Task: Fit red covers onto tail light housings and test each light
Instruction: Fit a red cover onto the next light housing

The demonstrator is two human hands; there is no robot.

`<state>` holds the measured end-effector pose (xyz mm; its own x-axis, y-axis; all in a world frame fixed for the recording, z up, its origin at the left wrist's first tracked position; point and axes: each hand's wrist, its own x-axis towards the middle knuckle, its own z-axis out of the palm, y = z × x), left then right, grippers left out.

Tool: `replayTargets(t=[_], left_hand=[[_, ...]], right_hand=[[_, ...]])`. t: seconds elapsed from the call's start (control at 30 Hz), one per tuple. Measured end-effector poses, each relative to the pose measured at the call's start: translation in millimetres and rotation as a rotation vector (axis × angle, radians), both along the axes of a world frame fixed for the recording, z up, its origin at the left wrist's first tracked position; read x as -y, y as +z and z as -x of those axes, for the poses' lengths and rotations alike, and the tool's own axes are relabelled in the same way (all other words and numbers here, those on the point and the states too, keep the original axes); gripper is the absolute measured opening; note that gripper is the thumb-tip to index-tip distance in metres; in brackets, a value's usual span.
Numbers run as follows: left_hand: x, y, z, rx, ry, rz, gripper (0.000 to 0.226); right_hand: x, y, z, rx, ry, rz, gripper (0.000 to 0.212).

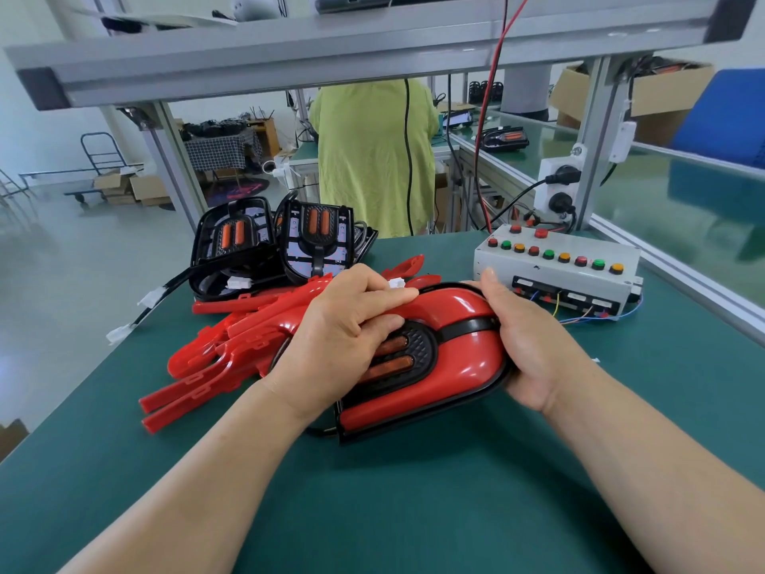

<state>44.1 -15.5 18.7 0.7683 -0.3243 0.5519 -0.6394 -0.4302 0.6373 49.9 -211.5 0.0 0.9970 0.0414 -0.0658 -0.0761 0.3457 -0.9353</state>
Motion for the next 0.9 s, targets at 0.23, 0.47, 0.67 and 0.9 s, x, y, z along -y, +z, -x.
replayTargets(t=[0.23, 0.47, 0.67, 0.9], left_hand=[[-1.9, 1.7, 0.0, 0.027, 0.042, -0.011, 0.030], [1.5, 1.7, -0.7, 0.079, 0.051, -0.053, 0.033], [-0.1, 5.9, 6.2, -0.010, 0.007, 0.029, 0.025], [-5.0, 7.4, 5.2, 0.192, 0.121, -0.179, 0.035]], right_hand=[[2.2, 0.3, -1.7, 0.006, -0.030, -0.017, 0.049], [0.5, -1.4, -2.0, 0.015, -0.006, -0.011, 0.047], [3.8, -0.1, -3.2, 0.018, -0.046, -0.011, 0.047], [5.1, -2.7, -4.3, 0.009, -0.037, 0.030, 0.047]])
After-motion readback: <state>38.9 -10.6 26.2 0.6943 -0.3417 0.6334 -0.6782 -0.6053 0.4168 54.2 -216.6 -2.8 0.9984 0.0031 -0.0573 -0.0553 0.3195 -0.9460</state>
